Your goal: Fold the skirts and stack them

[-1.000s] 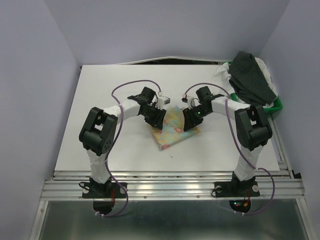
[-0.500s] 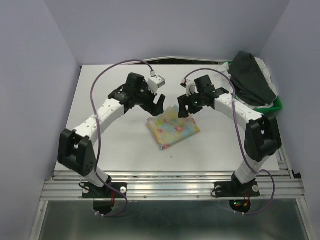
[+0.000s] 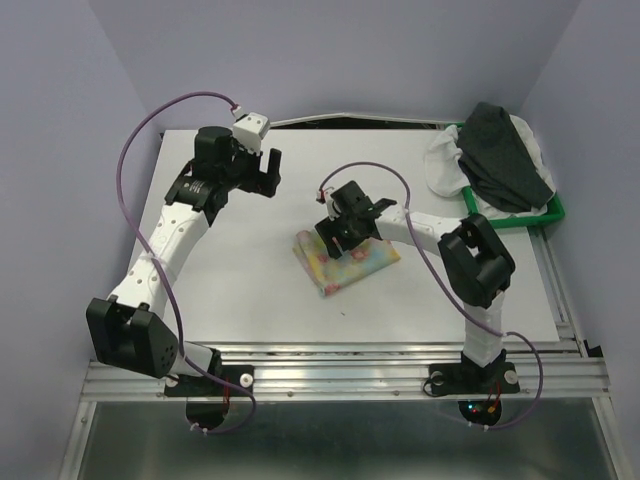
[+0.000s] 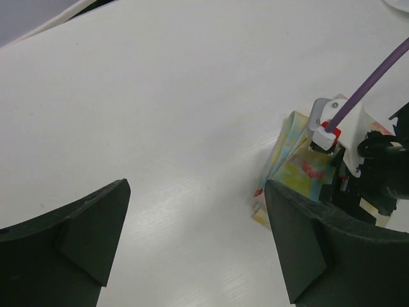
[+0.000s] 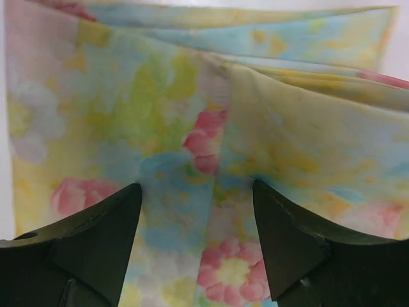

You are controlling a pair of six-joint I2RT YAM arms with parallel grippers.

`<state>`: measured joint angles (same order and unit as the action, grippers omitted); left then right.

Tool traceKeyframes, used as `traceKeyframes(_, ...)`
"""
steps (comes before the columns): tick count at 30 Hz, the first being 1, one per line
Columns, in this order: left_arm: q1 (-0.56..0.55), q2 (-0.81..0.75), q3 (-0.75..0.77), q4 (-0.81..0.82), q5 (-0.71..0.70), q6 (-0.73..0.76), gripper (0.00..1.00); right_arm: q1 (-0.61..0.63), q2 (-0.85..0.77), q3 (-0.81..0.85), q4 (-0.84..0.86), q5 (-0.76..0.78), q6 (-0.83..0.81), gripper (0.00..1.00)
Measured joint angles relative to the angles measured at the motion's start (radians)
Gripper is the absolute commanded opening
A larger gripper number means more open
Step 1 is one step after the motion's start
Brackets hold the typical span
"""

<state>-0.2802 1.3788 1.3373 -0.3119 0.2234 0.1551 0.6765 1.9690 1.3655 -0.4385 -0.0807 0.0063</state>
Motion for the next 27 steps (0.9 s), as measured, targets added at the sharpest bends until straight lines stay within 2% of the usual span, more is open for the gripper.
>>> traceKeyframes(5, 0.018, 0.000, -0.003, -0.011, -0.026, 0.005, 0.99, -0.003, -0.001, -0.041, 0.088, 0.143, 0.009, 0.75)
traceKeyframes(9, 0.035, -0.001, -0.012, -0.011, -0.032, 0.012, 0.99, -0.012, -0.061, -0.153, 0.177, 0.172, 0.024, 0.74)
traceKeyframes(13, 0.049, -0.002, -0.029, -0.013, -0.033, 0.021, 0.99, -0.075, -0.125, -0.241, 0.190, 0.169, 0.024, 0.73)
traceKeyframes(21, 0.063, -0.004, -0.036, -0.014, -0.019, 0.040, 0.99, -0.274, -0.238, -0.327, 0.043, 0.172, -0.115, 0.68)
traceKeyframes(27, 0.066, -0.004, -0.036, -0.014, -0.011, 0.050, 0.99, -0.323, -0.282, -0.344, -0.102, 0.179, -0.216, 0.69)
